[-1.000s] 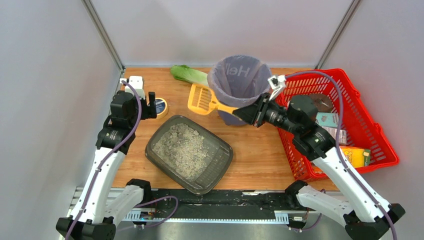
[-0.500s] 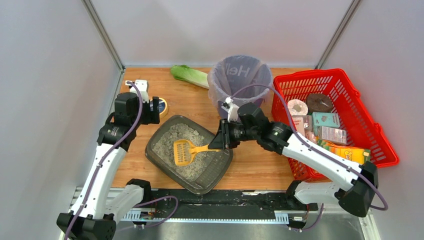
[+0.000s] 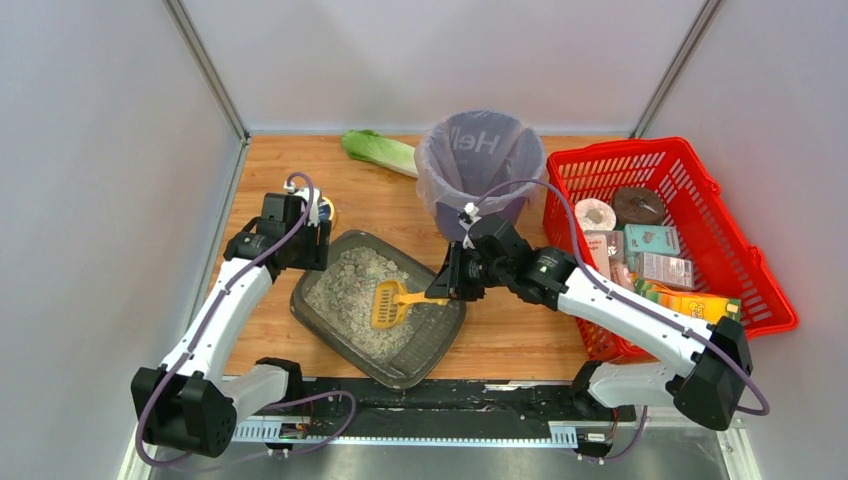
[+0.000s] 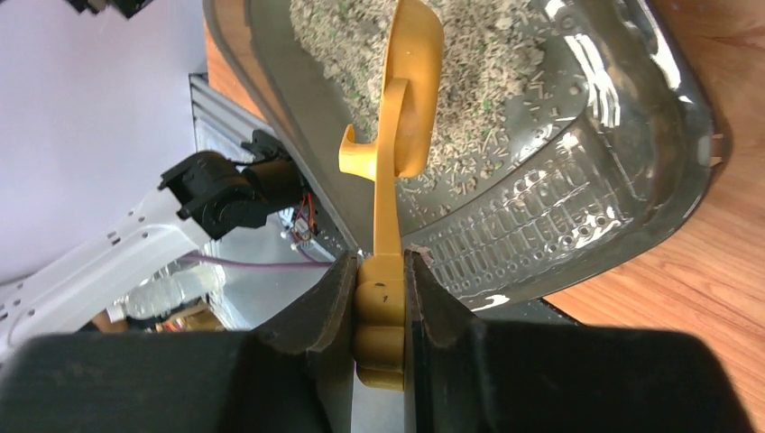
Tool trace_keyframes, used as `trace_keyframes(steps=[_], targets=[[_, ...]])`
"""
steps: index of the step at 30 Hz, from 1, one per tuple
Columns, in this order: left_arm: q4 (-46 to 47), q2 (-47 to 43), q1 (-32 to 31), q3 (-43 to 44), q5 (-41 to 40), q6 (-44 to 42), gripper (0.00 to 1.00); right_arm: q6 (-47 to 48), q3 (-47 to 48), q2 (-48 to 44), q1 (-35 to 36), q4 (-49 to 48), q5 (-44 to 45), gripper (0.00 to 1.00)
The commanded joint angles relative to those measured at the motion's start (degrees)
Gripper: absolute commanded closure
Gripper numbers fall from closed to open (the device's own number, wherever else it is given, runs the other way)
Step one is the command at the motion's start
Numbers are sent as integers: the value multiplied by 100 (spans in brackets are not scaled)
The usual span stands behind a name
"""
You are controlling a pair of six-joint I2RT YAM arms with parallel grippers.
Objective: Clean the litter box
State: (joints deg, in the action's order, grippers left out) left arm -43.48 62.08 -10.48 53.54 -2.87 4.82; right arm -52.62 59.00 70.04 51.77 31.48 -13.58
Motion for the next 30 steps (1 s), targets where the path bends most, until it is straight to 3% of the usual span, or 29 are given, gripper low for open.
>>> trace_keyframes(steps=[1,6,15,30], targets=[[-46,23,-7,69,112,-86,32,-546,6,53,-9,-20,646,100],[-46,49,-7,-28,147,-51,39,-784,-134,343,35,-414,909,100],[-99,366,-24,-36,261,19,62,-1311,-723,809,202,-1521,1350,100],[-116,533,-95,-28,358,37,66,-1479,-987,2118,773,-3024,1798,100]])
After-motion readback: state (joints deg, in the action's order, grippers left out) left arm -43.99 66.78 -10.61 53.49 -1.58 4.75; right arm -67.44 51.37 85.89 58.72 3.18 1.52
